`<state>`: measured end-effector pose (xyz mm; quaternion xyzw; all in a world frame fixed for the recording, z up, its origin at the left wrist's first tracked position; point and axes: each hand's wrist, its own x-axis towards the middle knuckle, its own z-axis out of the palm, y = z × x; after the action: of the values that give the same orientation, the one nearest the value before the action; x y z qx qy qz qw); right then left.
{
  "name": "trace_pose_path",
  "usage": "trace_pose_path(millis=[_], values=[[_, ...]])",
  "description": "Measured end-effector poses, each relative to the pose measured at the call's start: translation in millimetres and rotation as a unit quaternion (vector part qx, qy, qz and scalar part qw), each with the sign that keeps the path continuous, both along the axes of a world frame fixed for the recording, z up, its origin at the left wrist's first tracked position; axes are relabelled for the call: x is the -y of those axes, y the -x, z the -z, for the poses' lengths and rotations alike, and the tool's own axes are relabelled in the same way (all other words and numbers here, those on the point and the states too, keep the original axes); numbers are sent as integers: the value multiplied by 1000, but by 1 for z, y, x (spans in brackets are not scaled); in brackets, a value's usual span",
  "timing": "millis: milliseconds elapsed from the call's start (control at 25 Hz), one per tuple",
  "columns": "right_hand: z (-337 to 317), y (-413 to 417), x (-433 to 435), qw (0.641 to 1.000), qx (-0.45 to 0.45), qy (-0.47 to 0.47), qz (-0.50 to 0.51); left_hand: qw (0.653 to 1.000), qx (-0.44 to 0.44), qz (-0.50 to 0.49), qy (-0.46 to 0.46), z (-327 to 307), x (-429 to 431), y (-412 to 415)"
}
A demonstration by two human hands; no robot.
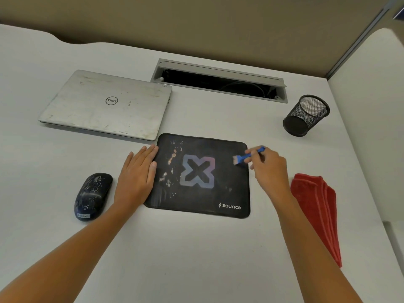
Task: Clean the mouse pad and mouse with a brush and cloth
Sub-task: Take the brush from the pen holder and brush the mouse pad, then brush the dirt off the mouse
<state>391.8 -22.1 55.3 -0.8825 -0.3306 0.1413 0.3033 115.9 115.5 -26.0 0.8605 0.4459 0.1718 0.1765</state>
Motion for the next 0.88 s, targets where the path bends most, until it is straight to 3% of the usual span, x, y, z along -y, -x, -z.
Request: trace_pose_path(millis=[120, 400, 480, 600, 880], values=[[-1, 7, 16, 993, 104, 13, 61, 1000, 4, -1, 0, 1, 1, 0], [-17, 69, 36, 993, 50, -103, 4, 999, -23, 7, 29, -2, 0, -3], [-19, 93, 34, 992, 26, -126, 6, 995, -14, 17, 96, -15, -5, -7], [-19, 131, 23, 987, -4, -161, -2, 967, 74, 45, 239, -45, -20, 10], [-17, 208, -5, 976, -75, -198, -50, 968, 155, 63, 189, -88, -34, 127]])
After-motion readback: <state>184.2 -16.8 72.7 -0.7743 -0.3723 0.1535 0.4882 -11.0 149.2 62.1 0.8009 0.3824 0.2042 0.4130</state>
